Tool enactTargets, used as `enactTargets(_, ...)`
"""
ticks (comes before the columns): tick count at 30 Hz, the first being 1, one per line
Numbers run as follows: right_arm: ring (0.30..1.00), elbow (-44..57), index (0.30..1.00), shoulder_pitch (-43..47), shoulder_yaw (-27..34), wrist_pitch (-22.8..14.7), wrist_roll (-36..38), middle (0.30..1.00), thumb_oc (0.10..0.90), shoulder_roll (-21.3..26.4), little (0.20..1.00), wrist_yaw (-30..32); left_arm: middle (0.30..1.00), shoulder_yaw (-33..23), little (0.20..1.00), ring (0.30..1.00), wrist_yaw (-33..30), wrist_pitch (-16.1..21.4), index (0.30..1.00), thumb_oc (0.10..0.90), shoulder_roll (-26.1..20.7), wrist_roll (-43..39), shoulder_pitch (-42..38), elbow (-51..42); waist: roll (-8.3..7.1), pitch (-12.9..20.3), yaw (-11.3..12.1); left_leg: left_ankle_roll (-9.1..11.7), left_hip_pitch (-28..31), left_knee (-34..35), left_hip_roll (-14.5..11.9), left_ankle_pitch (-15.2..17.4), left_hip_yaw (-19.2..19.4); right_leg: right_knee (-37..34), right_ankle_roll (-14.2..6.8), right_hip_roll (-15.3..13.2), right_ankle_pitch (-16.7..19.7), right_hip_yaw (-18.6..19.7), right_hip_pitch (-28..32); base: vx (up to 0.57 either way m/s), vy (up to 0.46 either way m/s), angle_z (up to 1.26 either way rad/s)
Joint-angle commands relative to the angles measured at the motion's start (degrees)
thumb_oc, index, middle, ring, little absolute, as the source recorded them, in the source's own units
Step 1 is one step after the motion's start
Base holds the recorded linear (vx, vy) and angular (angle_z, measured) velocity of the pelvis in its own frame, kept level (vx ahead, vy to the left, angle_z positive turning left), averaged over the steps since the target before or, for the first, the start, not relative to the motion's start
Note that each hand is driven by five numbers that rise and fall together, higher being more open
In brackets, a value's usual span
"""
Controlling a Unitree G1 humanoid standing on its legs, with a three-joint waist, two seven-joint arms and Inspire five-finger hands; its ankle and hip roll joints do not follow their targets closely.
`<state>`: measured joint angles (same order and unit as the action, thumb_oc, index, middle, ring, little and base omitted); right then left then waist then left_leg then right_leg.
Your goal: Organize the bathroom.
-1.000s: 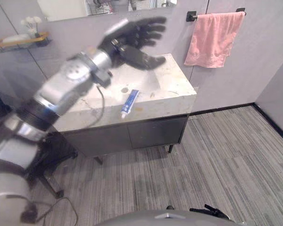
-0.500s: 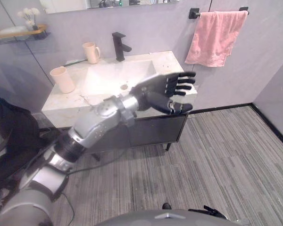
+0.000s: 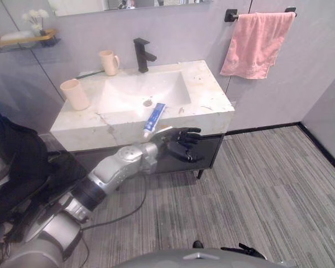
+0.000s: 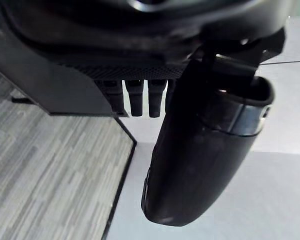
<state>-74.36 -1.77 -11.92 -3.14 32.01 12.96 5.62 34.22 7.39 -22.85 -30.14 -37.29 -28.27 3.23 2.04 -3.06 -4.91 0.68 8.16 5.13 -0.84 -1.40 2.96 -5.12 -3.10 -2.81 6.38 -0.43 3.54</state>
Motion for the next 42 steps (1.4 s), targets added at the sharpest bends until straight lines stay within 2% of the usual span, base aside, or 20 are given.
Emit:
enactTargets(1, 0.900, -0.4, 0.900, 0.8, 0.1, -2.1, -0.1, 0.900, 0.800, 1.3, 0.900, 0.6, 0.900, -6.9, 0.900, 0.900, -3.8, 8.9, 0.900, 0.800, 1.8, 5.1, -6.3, 2.0, -1.34, -0.8, 0.0, -3.5, -0.7, -0.8, 3.3, 0.7, 1.0, 2.3, -0.2, 1.6, -3.3, -1.8, 2.0, 0.00, 0.000, 0.00)
enactTargets(4, 0.900, 0.0, 0.900, 0.4, 0.2, -2.2, -0.1, 0.900, 0.800, 1.3, 0.900, 0.8, 0.900, -7.9, 0.900, 0.900, -4.8, 11.4, 0.900, 0.800, 1.7, 7.6, -5.9, 3.5, -1.52, -1.1, -0.1, -3.5, -0.7, -0.7, 3.3, 0.7, 1.1, 2.4, -0.2, 1.5, -3.3, -1.8, 1.8, 0.01, 0.000, -0.01)
enactTargets(9, 0.900, 1.0, 0.900, -0.6, 0.3, -2.3, 0.1, 0.900, 0.800, 1.3, 0.900, 1.0, 0.900, -8.8, 0.900, 0.900, -8.0, 10.6, 0.900, 0.800, 0.6, 11.7, -5.1, 4.4, -1.78, -1.5, -0.2, -3.7, -0.8, -0.6, 3.3, 0.6, 1.1, 2.6, -0.3, 1.5, -3.1, -1.8, 1.4, 0.01, 0.005, -0.03)
enactTargets(14, 0.900, 1.6, 0.900, -1.2, 0.6, -2.2, -0.3, 0.900, 0.800, 1.4, 0.900, 1.1, 0.900, -10.3, 0.900, 0.900, -10.2, 12.2, 0.900, 0.800, 0.0, 13.9, -4.3, 5.8, -2.22, -1.7, -0.1, -3.8, -1.0, -0.7, 3.4, 0.7, 1.2, 2.6, -0.3, 1.4, -3.1, -1.9, 1.3, 0.02, 0.018, 0.00)
enactTargets(22, 0.900, 1.6, 0.900, -2.0, 1.2, -3.0, -1.0, 0.900, 0.800, 0.9, 0.900, 0.6, 0.900, -12.1, 0.900, 0.900, -13.7, 11.5, 0.900, 0.800, -0.2, 17.8, -2.9, 2.8, -2.77, -2.2, 0.6, -4.2, -1.5, -1.0, 3.6, 0.9, 0.8, 3.2, -0.4, 1.2, -3.2, -2.0, 0.6, 0.01, 0.017, 0.01)
enactTargets(28, 0.900, 1.8, 0.900, -2.5, 1.4, -3.1, -1.5, 0.900, 0.800, 0.5, 0.900, 0.7, 0.900, -13.5, 0.900, 0.900, -17.4, 12.9, 0.900, 0.800, -0.6, 21.0, -2.0, 1.1, -3.12, -2.5, 1.1, -4.3, -1.6, -1.1, 3.8, 1.0, 0.4, 3.5, -0.5, 1.1, -3.2, -2.1, 0.5, 0.02, 0.017, 0.01)
enactTargets(36, 0.900, 2.2, 0.900, -3.3, 2.1, -3.3, -2.3, 0.900, 0.800, 0.4, 0.900, 0.4, 0.900, -15.8, 0.900, 0.900, -18.4, 13.7, 0.900, 0.800, -1.2, 22.3, 0.4, -1.7, -3.72, -3.3, 2.0, -4.6, -2.1, -1.6, 4.0, 1.3, -0.2, 4.1, -0.6, 0.9, -3.3, -2.5, 0.1, 0.02, 0.021, 0.02)
enactTargets(42, 0.900, 2.7, 0.900, -3.8, 2.2, -3.6, -2.6, 0.900, 0.800, 0.0, 0.900, 0.4, 0.900, -16.9, 0.900, 0.900, -19.3, 13.0, 0.900, 0.800, -0.6, 25.1, 2.6, -4.6, -4.28, -4.0, 2.6, -4.8, -2.5, -1.7, 4.1, 1.4, -0.5, 4.5, -0.9, 0.7, -3.1, -2.7, -0.5, 0.02, 0.015, 0.04)
